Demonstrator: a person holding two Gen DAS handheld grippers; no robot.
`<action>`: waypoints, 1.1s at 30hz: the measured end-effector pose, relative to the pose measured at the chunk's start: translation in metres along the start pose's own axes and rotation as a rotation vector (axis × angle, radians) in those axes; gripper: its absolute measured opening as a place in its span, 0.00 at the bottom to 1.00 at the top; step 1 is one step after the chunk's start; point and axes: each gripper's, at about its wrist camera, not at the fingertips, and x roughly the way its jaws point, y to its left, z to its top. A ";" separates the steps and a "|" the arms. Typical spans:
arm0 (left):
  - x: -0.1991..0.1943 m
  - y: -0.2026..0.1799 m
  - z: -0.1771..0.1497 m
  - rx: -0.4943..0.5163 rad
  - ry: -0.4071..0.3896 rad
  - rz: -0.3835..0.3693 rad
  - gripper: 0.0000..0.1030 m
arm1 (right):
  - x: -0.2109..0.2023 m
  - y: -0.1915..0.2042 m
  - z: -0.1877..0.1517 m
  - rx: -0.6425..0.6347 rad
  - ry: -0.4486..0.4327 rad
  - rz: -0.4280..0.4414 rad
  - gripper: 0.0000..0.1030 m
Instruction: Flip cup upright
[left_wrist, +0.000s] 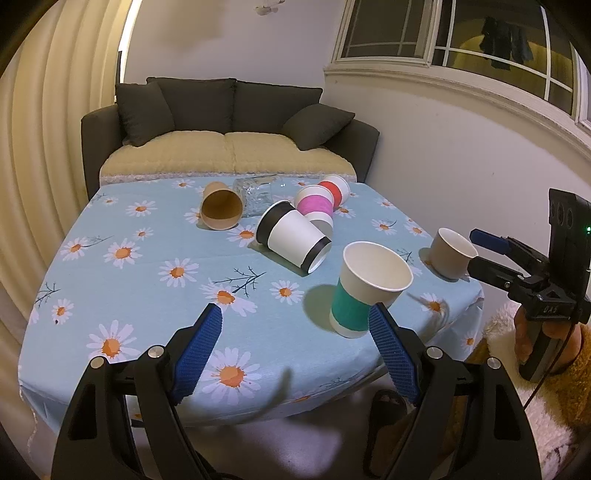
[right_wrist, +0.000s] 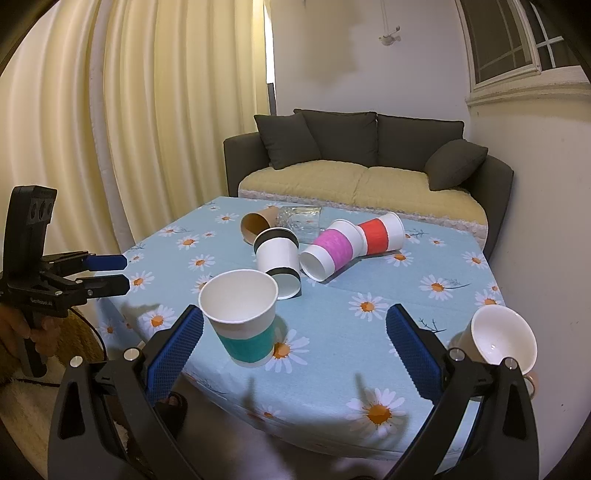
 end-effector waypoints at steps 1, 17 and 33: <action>0.000 0.000 0.000 0.002 0.000 0.002 0.78 | 0.000 0.000 0.000 -0.001 0.001 0.000 0.95; -0.001 0.000 -0.001 -0.005 -0.001 0.001 0.78 | 0.004 0.005 -0.001 -0.015 0.013 0.002 0.95; -0.002 -0.001 0.000 -0.002 -0.005 -0.001 0.78 | 0.006 0.005 -0.002 -0.019 0.015 0.000 0.95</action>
